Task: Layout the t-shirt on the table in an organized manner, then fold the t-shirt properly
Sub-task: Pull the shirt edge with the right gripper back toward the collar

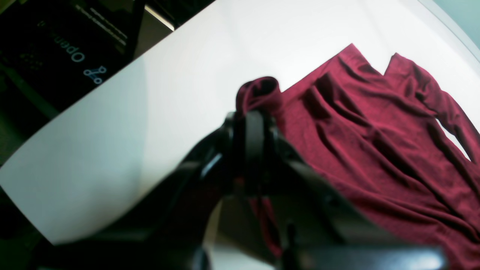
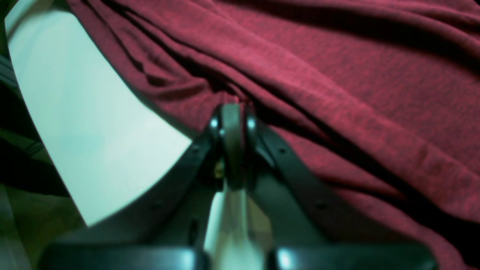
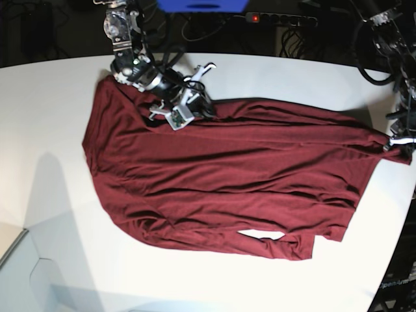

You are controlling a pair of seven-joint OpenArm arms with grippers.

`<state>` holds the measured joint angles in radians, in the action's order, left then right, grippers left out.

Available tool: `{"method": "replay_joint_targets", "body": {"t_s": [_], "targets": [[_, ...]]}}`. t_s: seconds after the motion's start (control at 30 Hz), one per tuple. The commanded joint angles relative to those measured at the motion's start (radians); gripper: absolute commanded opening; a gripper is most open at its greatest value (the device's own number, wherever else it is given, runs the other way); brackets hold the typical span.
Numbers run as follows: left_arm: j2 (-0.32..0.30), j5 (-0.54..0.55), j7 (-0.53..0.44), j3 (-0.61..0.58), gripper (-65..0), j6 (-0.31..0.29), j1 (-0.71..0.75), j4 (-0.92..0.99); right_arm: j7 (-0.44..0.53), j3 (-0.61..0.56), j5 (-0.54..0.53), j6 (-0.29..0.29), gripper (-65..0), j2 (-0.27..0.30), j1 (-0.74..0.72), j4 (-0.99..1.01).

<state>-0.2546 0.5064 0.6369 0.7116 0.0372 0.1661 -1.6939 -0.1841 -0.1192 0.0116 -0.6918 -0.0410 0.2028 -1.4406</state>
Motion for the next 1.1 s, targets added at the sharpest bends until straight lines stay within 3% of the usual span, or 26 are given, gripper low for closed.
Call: {"method": "replay_joint_targets", "body": {"t_s": [0.0, 0.17, 0.47, 0.67, 0.8, 1.07], "targets": [[-0.021, 0.004, -0.024, 0.009, -65.0, -0.001, -0.012, -0.015, 0.022, -0.001, -0.019, -0.006, -65.0, -0.001, 0.001, -0.021], [-0.022, 0.002, -0.024, 0.007, -65.0, -0.001, -0.012, -0.015, 0.022, 0.003, -0.019, -0.006, -65.0, 0.013, 0.020, -0.059], [-0.022, 0.004, -0.024, 0.006, -65.0, -0.001, -0.012, -0.015, 0.022, 0.006, -0.019, -0.006, -65.0, 0.019, 0.139, -0.337], [-0.024, 0.005, -0.024, 0.006, -65.0, -0.001, -0.012, -0.016, 0.022, 0.005, -0.019, -0.006, -65.0, 0.056, 0.220, -0.441], [-0.025, 0.007, -0.024, 0.009, -65.0, -0.001, -0.012, -0.022, 0.027, 0.005, -0.019, -0.006, -65.0, 0.083, 0.274, -0.484], [-0.051, 0.011, -0.024, 0.012, -65.0, -0.001, -0.009, -0.027, 0.028, -0.003, -0.019, -0.006, -65.0, 0.085, 0.363, -0.490]]}}
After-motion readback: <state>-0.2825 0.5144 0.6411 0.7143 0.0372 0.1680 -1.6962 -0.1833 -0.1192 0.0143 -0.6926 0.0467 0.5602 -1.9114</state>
